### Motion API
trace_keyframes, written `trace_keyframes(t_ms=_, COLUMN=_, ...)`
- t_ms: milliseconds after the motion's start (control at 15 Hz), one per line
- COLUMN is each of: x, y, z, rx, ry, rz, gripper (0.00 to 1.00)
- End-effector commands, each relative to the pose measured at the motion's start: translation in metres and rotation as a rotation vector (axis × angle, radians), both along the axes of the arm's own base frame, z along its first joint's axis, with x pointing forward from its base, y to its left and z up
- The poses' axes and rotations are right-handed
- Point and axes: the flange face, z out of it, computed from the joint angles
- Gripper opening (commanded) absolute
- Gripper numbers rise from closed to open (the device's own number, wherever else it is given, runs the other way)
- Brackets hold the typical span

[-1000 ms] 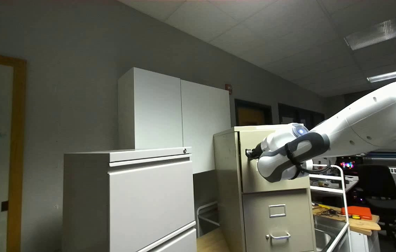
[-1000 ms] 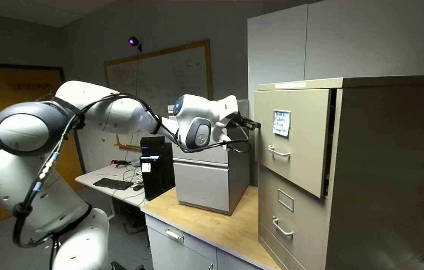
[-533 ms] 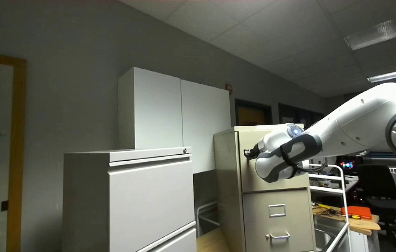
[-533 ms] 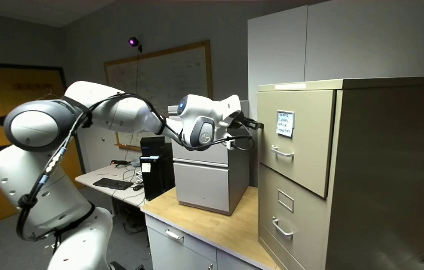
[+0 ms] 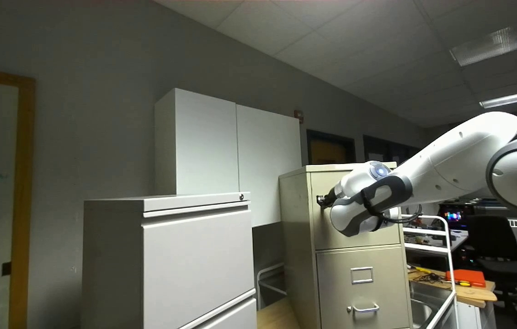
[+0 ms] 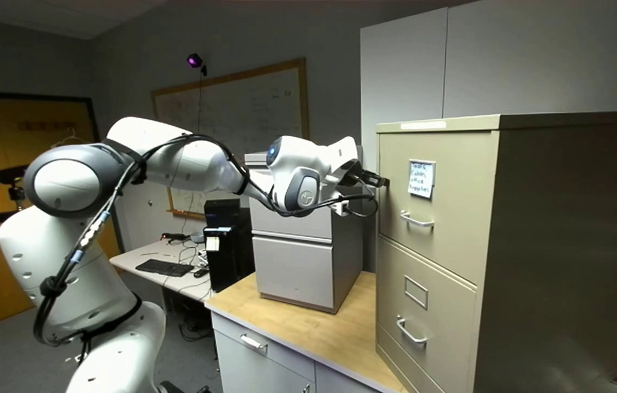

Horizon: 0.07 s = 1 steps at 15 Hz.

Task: Close the top drawer of the right cabinet

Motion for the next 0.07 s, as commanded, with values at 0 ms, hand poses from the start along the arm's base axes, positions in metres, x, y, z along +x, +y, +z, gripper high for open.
trace_keyframes(t_ms=0, x=0.0373, y=-0.0204, z=-0.0066, rx=0.007, ry=0.027, rz=0.024, gripper=0.0)
